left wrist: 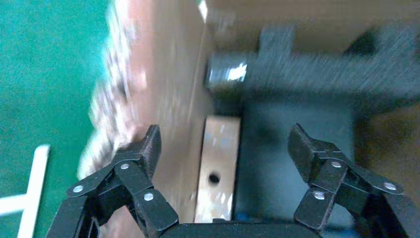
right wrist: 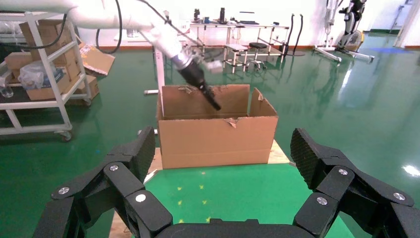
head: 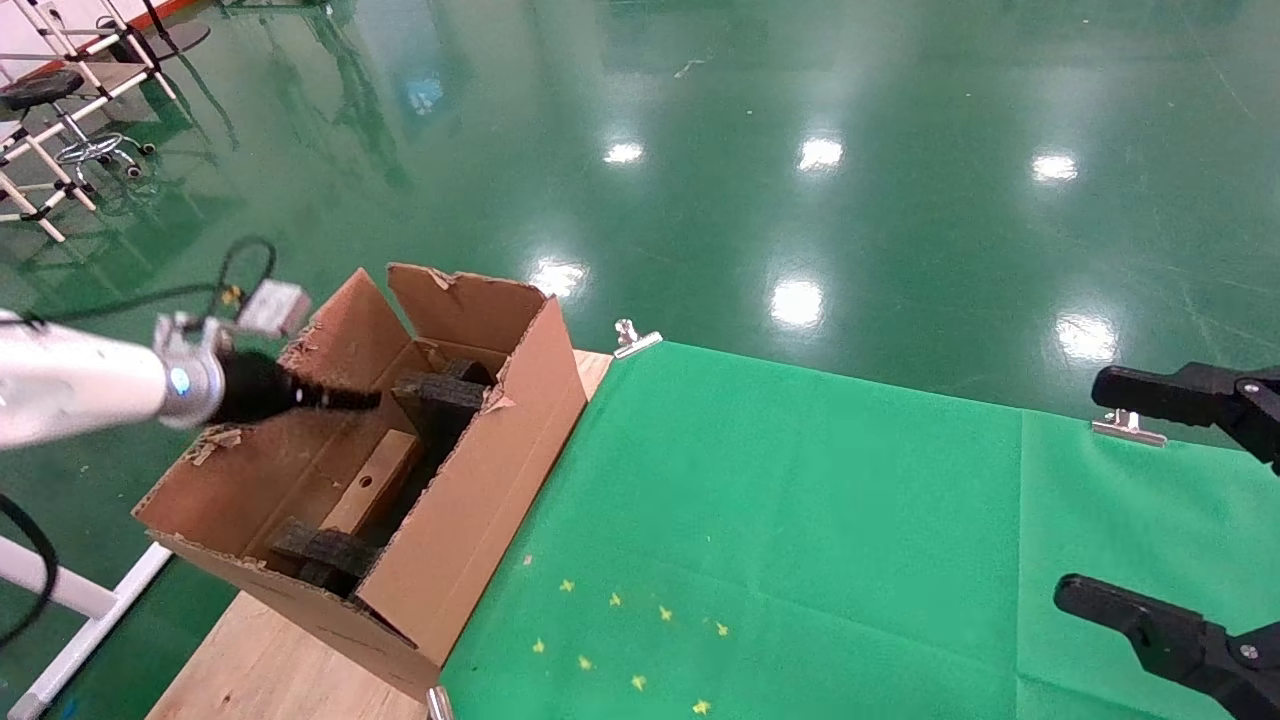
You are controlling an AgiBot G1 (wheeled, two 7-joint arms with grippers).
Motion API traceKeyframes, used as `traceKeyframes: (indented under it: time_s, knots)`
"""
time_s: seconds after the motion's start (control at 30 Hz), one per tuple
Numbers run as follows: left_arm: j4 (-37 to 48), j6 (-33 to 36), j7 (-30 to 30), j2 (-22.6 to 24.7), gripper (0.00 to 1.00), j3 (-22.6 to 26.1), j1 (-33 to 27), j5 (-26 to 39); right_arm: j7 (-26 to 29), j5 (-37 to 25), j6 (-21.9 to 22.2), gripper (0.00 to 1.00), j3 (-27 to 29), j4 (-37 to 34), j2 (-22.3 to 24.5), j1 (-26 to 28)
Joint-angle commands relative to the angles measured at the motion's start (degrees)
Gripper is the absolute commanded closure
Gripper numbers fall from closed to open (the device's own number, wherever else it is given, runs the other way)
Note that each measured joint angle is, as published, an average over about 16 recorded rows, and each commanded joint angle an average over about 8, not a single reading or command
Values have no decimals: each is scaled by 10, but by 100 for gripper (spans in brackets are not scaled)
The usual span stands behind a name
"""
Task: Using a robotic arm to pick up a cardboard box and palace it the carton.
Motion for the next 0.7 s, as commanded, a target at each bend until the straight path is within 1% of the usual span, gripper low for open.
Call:
traceKeyframes:
  time_s: [0.03, 0.17, 0.3, 0.43, 0.57, 0.7]
  knots:
    - [-9, 8, 1, -7, 0, -3, -15, -5, 0, 0, 0, 0, 0, 0, 0, 0]
    - [-46, 74, -16, -34, 0, -24, -43, -37, 0, 0, 0, 0, 0, 0, 0, 0]
    - [-85, 166, -55, -62, 0, -46, -58, -79, 0, 0, 0, 0, 0, 0, 0, 0]
    - [-110, 266, -111, -81, 0, -70, -56, -133, 0, 0, 0, 0, 0, 0, 0, 0]
    - [-118, 342, -155, -88, 0, -92, -48, -181, 0, 0, 0, 0, 0, 0, 0, 0]
    - [-119, 386, -174, -89, 0, -106, -42, -210, 0, 0, 0, 0, 0, 0, 0, 0]
